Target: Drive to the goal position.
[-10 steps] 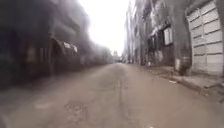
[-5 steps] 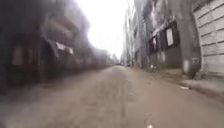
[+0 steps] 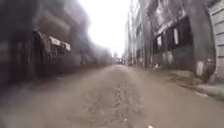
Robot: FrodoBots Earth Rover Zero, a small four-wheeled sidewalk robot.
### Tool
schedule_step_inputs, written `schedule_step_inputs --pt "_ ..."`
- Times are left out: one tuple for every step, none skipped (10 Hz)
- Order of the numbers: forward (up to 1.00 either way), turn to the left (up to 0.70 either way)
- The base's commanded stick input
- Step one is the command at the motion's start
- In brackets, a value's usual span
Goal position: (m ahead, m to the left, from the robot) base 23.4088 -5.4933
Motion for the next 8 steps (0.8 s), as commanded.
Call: schedule_step_inputs --pt "1.0 -0.03" --pt "1.0 -0.03" --pt "1.0 -0.03" --pt "1.0 -0.08" --pt "1.0 -0.14" --pt "1.0 0.01" --pt "1.0 0.01" --pt "1.0 0.01"
